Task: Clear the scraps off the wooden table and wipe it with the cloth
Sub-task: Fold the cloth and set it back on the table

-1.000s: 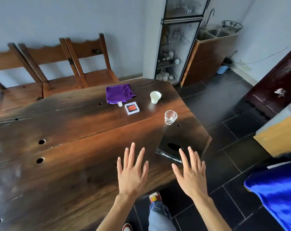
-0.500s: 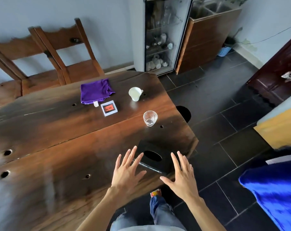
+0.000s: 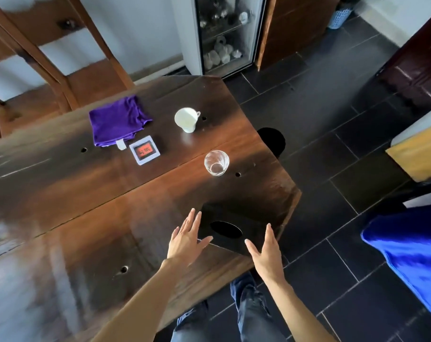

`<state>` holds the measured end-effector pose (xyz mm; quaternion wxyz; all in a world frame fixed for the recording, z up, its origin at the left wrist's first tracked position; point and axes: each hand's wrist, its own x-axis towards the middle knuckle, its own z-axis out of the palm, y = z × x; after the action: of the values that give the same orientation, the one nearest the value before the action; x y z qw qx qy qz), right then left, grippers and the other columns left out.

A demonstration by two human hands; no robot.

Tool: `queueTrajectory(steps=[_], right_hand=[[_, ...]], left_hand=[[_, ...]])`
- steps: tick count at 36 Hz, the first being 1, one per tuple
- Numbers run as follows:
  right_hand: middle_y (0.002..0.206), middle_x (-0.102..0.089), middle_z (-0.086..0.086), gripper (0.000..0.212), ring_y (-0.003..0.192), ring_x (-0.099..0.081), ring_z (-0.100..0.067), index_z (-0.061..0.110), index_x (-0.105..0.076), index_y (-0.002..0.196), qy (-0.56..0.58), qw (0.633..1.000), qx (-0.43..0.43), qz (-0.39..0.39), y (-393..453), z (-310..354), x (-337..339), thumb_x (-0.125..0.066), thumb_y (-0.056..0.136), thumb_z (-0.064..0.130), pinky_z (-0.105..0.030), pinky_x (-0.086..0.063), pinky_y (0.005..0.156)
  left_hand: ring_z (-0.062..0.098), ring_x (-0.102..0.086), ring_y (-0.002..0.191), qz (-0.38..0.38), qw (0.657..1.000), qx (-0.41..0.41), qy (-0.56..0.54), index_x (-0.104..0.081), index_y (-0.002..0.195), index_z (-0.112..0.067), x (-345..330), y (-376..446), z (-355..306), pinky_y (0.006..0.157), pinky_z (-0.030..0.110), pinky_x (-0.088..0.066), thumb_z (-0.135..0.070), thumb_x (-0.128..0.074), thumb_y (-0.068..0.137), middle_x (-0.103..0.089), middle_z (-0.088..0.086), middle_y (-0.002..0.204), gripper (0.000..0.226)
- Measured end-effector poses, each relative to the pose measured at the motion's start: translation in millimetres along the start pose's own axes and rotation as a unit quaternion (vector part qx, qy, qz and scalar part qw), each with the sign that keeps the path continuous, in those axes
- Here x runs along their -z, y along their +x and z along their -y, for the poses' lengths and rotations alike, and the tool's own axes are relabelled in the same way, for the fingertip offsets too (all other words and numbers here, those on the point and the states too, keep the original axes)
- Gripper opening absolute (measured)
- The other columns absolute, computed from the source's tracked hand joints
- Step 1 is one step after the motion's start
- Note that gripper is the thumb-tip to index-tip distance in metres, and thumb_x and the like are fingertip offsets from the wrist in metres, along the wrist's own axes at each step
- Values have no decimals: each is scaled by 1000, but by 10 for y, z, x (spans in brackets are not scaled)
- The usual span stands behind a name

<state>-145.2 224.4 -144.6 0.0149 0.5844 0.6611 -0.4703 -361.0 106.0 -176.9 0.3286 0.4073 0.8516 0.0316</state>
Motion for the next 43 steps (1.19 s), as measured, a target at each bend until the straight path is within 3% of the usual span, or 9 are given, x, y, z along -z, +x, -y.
queueTrajectory(steps=[5, 8, 12, 18, 21, 30, 33, 38, 43], right_hand=[[166, -26, -11, 79, 152, -29, -25, 12, -13, 162, 50, 998, -40, 7, 30, 17, -159, -59, 102, 32, -25, -23, 118], [167, -24, -8, 78, 153, -26, -22, 15, -9, 162, 60, 997, -42, 21, 37, 38, -227, -56, 103, 33, -24, -22, 119], [168, -22, -5, 77, 153, -28, -23, 19, -6, 162, 61, 997, -39, 22, 43, 49, -264, -54, 104, 34, -30, -24, 120], [167, -23, -2, 75, 152, -30, -25, 23, -5, 162, 48, 998, -40, 32, 113, 104, -251, -51, 105, 36, -33, -26, 120], [166, -27, -2, 72, 150, -33, -25, 25, -8, 162, 26, 998, -32, 44, 184, 123, -218, -51, 105, 34, -35, -28, 119], [159, -42, -4, 66, 143, -44, -27, 33, -17, 161, -41, 996, -12, 78, 460, 272, -128, -52, 106, 23, -30, -32, 114], [158, -44, -3, 66, 143, -44, -26, 35, -20, 160, -53, 995, -2, 89, 550, 351, -97, -53, 105, 22, -30, -32, 115], [160, -41, 1, 66, 145, -42, -24, 33, -24, 160, -69, 991, 24, 112, 664, 470, -53, -57, 104, 23, -27, -29, 116], [161, -38, 3, 63, 147, -39, -23, 31, -27, 159, -87, 986, 46, 135, 778, 566, -12, -56, 104, 26, -28, -28, 117]], left_hand=[[7, -68, 96, 27, 997, 17, -76, -9, 162, -42, -4, 96, 6, 98, 37, -51, -53, -55, 100, -5, -20, 170, 78], [5, -68, 84, 28, 991, 20, -127, -9, 160, -47, -29, 94, 42, 85, 30, -53, -39, -64, 99, -34, -17, 163, 82], [-3, -63, 73, 30, 980, 48, -193, -11, 159, -50, -56, 59, 40, 76, 21, -48, -29, -70, 96, -70, -4, 121, 89], [-5, -64, 73, 12, 969, 77, -236, -14, 159, -48, -94, -38, 5, 83, 22, -50, -24, -72, 94, -73, -2, 112, 90], [10, -70, 84, -3, 961, 96, -258, -14, 160, -45, -132, -96, -21, 88, 27, -51, -25, -71, 94, -74, 2, 108, 90], [7, -60, 69, -56, 919, 183, -345, -13, 159, -47, -239, -268, -168, 69, 18, -44, -24, -72, 94, -63, -7, 77, 91], [5, -59, 68, -77, 901, 205, -374, -15, 159, -46, -268, -315, -237, 60, 10, -42, -22, -72, 93, -63, -8, 76, 90], [-4, -55, 74, -94, 873, 251, -407, -20, 159, -45, -310, -341, -315, 75, 20, -40, -21, -72, 93, -62, -14, 83, 88], [14, -67, 103, -123, 864, 256, -416, -23, 159, -40, -321, -341, -332, 88, 21, -41, -23, -71, 94, -68, 2, 134, 83]])
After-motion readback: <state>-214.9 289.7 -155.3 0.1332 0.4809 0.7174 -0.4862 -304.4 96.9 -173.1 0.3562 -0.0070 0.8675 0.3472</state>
